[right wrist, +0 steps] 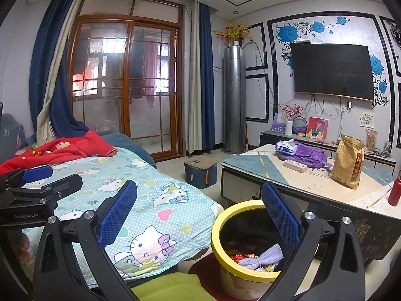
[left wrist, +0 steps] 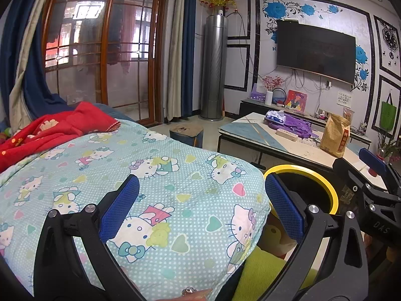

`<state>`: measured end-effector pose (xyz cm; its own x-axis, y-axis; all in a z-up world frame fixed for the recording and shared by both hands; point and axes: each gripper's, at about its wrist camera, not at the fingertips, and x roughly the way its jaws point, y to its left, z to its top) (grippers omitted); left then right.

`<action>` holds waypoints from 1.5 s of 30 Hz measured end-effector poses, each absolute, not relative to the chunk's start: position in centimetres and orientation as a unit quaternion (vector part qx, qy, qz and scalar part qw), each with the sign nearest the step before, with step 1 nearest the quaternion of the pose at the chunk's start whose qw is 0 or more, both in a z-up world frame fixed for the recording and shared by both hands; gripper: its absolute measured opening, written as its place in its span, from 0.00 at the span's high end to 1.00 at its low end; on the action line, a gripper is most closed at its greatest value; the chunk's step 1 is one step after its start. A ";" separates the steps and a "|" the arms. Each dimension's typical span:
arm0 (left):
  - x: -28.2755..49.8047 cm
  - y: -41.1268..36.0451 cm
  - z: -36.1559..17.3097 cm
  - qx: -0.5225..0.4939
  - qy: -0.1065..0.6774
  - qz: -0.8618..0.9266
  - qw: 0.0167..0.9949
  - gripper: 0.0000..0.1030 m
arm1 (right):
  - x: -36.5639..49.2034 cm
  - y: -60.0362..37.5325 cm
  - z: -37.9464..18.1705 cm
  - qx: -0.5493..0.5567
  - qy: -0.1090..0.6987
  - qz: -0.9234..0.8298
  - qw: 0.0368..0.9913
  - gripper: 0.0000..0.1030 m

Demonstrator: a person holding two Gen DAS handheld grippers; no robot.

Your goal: Collect trash

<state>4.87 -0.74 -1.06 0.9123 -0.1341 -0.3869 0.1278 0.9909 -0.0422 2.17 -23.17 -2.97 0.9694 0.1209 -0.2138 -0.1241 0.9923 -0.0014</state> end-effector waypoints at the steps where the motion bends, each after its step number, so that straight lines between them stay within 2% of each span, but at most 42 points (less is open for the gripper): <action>1: 4.9 -0.7 -1.1 -0.008 0.199 -0.067 0.978 0.10 | 2.2 -23.2 -3.0 -0.007 0.107 0.062 0.992 0.06; 35: 4.8 -0.7 -1.2 -0.009 0.199 -0.067 0.978 0.10 | 2.2 -23.6 -3.1 -0.003 0.111 0.059 0.992 0.06; 45: 5.9 -0.2 -1.9 -0.023 0.237 -0.038 0.971 0.10 | 2.6 -23.6 -2.8 0.007 0.115 0.062 0.991 0.06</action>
